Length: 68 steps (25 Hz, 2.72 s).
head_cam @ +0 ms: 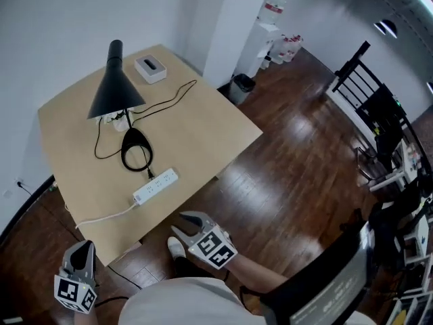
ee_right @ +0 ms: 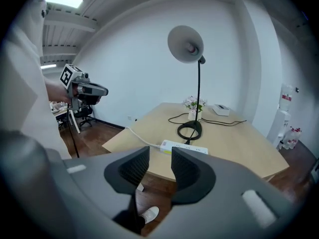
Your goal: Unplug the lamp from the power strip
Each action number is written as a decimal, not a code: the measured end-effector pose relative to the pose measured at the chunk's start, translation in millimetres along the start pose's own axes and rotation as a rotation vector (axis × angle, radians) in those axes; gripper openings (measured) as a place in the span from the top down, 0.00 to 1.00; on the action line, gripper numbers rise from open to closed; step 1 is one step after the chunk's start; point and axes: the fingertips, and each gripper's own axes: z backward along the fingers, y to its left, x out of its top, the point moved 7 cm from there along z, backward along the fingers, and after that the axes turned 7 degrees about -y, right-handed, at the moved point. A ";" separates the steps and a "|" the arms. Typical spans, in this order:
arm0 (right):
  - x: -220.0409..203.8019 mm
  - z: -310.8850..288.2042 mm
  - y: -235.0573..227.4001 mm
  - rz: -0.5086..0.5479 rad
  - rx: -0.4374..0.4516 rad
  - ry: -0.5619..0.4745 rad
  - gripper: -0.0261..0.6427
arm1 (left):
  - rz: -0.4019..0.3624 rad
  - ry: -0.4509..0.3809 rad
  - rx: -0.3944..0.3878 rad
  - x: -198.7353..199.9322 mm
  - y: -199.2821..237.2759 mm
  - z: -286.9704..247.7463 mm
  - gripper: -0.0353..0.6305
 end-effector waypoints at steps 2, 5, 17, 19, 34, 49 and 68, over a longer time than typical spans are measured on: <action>5.2 22.9 29.6 0.007 -0.026 -0.020 0.75 | 0.034 -0.039 -0.030 -3.5 -16.4 28.2 0.94; 5.9 52.7 83.2 -0.002 -0.063 -0.044 0.75 | 0.040 -0.076 -0.093 -16.1 -37.6 71.6 0.94; -18.2 134.7 235.0 0.005 -0.029 -0.003 0.74 | 0.023 -0.109 -0.153 -59.6 -101.2 196.4 0.94; -16.1 144.8 244.0 0.020 -0.008 -0.016 0.74 | 0.024 -0.113 -0.142 -62.4 -114.5 207.5 0.94; -88.1 307.0 274.7 0.015 0.052 -0.091 0.74 | 0.051 -0.140 -0.124 -71.5 -295.9 254.5 0.94; -103.3 372.9 292.2 0.072 0.089 -0.137 0.74 | 0.020 -0.135 -0.136 -63.2 -378.4 280.9 0.94; -106.3 376.0 303.2 0.071 0.093 -0.134 0.75 | 0.014 -0.114 -0.151 -68.6 -383.3 282.5 0.94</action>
